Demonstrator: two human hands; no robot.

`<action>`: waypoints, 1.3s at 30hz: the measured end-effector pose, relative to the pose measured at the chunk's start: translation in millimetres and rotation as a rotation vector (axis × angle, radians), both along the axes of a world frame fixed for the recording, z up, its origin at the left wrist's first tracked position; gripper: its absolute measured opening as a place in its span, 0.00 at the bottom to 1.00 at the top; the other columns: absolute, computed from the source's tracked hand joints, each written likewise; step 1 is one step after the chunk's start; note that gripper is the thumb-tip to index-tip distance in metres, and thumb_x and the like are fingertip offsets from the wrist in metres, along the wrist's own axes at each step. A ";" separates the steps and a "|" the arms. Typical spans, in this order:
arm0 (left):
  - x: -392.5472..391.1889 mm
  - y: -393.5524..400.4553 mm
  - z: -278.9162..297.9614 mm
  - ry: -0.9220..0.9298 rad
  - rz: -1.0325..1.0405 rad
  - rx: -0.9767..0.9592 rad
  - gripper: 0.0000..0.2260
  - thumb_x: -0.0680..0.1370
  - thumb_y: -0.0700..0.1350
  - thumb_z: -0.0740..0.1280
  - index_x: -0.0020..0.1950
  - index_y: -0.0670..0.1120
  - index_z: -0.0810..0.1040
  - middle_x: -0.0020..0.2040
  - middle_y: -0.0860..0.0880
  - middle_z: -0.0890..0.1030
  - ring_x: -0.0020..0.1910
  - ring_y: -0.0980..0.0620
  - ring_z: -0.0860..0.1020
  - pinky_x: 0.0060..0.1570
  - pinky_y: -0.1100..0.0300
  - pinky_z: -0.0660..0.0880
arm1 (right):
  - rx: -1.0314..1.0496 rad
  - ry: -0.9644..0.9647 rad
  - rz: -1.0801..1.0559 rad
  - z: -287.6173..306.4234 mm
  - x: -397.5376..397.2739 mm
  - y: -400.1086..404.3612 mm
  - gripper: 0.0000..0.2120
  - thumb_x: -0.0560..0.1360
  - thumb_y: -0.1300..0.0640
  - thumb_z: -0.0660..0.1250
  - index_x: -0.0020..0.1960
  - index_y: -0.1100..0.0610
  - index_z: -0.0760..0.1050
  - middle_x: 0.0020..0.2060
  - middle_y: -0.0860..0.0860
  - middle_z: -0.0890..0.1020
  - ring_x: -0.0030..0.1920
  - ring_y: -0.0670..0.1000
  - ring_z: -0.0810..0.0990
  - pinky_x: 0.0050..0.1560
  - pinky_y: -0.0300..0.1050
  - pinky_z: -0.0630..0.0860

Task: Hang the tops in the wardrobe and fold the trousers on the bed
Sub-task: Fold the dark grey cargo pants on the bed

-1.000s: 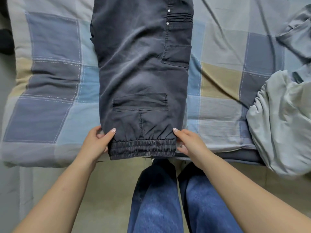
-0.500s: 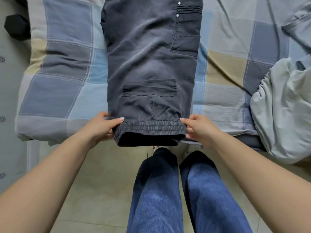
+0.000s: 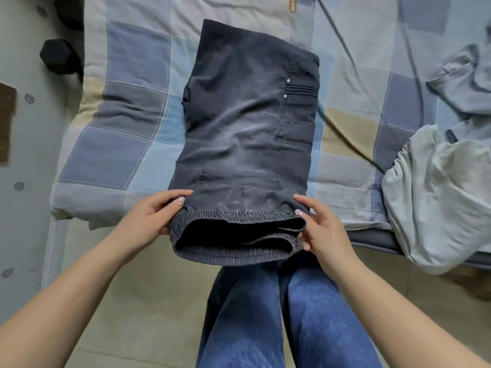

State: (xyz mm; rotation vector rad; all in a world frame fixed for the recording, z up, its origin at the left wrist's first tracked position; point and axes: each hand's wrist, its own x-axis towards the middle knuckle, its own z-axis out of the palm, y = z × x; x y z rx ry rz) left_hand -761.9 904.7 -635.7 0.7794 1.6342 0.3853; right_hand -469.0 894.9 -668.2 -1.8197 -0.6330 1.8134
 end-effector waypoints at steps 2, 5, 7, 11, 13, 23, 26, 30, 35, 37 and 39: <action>-2.9 19.6 6.5 -0.108 0.113 -0.047 0.16 0.83 0.40 0.54 0.55 0.49 0.81 0.50 0.43 0.80 0.46 0.48 0.77 0.39 0.65 0.79 | -0.047 0.116 -0.167 2.5 0.7 17.3 0.15 0.80 0.65 0.57 0.50 0.52 0.80 0.30 0.50 0.73 0.23 0.43 0.68 0.22 0.34 0.67; -5.1 52.4 13.1 -0.299 0.176 -0.043 0.17 0.78 0.33 0.55 0.59 0.42 0.79 0.52 0.44 0.83 0.48 0.51 0.82 0.50 0.59 0.80 | -0.102 0.308 -0.259 -2.6 7.0 39.6 0.21 0.77 0.71 0.51 0.59 0.59 0.78 0.40 0.56 0.73 0.36 0.50 0.71 0.38 0.40 0.71; -0.5 70.6 12.6 -0.192 -0.022 0.015 0.16 0.77 0.29 0.59 0.57 0.45 0.79 0.51 0.47 0.85 0.51 0.54 0.82 0.55 0.63 0.77 | -0.065 0.298 -0.153 -1.8 9.2 54.4 0.19 0.78 0.71 0.55 0.62 0.58 0.76 0.46 0.57 0.77 0.47 0.53 0.74 0.46 0.40 0.76; 7.0 118.7 0.7 0.284 -0.268 0.267 0.16 0.73 0.37 0.72 0.39 0.60 0.79 0.37 0.47 0.82 0.38 0.65 0.76 0.39 0.77 0.69 | 0.101 -0.008 0.000 -3.1 12.0 91.8 0.09 0.76 0.65 0.65 0.53 0.57 0.80 0.41 0.51 0.84 0.41 0.46 0.80 0.42 0.34 0.78; 8.5 149.4 -11.2 0.411 -0.329 0.399 0.10 0.71 0.46 0.73 0.37 0.62 0.77 0.39 0.45 0.76 0.41 0.63 0.70 0.43 0.76 0.64 | 0.230 -0.261 0.106 -11.1 15.9 118.3 0.06 0.76 0.62 0.66 0.46 0.54 0.81 0.43 0.51 0.80 0.39 0.40 0.76 0.40 0.29 0.72; 35.7 317.6 -82.2 0.368 -0.172 0.373 0.10 0.79 0.52 0.64 0.44 0.48 0.80 0.40 0.51 0.81 0.41 0.54 0.77 0.42 0.57 0.72 | 0.477 -0.441 0.117 -86.4 25.7 291.7 0.08 0.81 0.55 0.59 0.43 0.51 0.72 0.38 0.49 0.76 0.38 0.45 0.72 0.40 0.42 0.67; 45.4 356.9 -108.7 0.393 -0.121 0.361 0.13 0.80 0.51 0.62 0.47 0.44 0.81 0.44 0.46 0.81 0.44 0.50 0.76 0.46 0.55 0.72 | 0.396 -0.498 0.080 -117.1 28.0 331.1 0.11 0.81 0.53 0.58 0.40 0.53 0.70 0.35 0.47 0.74 0.36 0.45 0.71 0.37 0.40 0.66; 53.1 379.3 -148.7 0.436 -0.041 0.316 0.10 0.81 0.48 0.61 0.50 0.46 0.80 0.44 0.48 0.79 0.48 0.49 0.76 0.46 0.58 0.70 | 0.221 -0.463 0.147 -161.0 28.1 359.7 0.13 0.81 0.52 0.57 0.41 0.54 0.72 0.38 0.49 0.77 0.45 0.53 0.75 0.44 0.45 0.70; 37.0 338.8 -175.3 0.437 0.022 0.153 0.14 0.80 0.56 0.61 0.49 0.48 0.78 0.36 0.50 0.75 0.31 0.53 0.69 0.28 0.62 0.66 | 0.146 -0.372 0.047 -176.2 27.2 334.2 0.11 0.78 0.48 0.63 0.54 0.54 0.75 0.47 0.49 0.80 0.50 0.49 0.79 0.55 0.46 0.75; 21.1 305.6 -179.2 0.367 0.060 0.111 0.16 0.78 0.60 0.61 0.46 0.48 0.79 0.38 0.51 0.78 0.34 0.52 0.74 0.34 0.60 0.70 | 0.144 -0.339 -0.002 -166.9 28.7 300.5 0.14 0.76 0.47 0.66 0.59 0.49 0.71 0.51 0.48 0.80 0.52 0.47 0.80 0.56 0.47 0.76; 10.9 270.3 -178.5 0.355 0.072 0.079 0.16 0.77 0.60 0.63 0.49 0.48 0.80 0.45 0.51 0.82 0.43 0.52 0.78 0.45 0.56 0.74 | 0.139 -0.299 -0.087 -152.4 28.2 259.8 0.15 0.76 0.51 0.67 0.60 0.48 0.69 0.49 0.46 0.80 0.48 0.43 0.80 0.52 0.41 0.75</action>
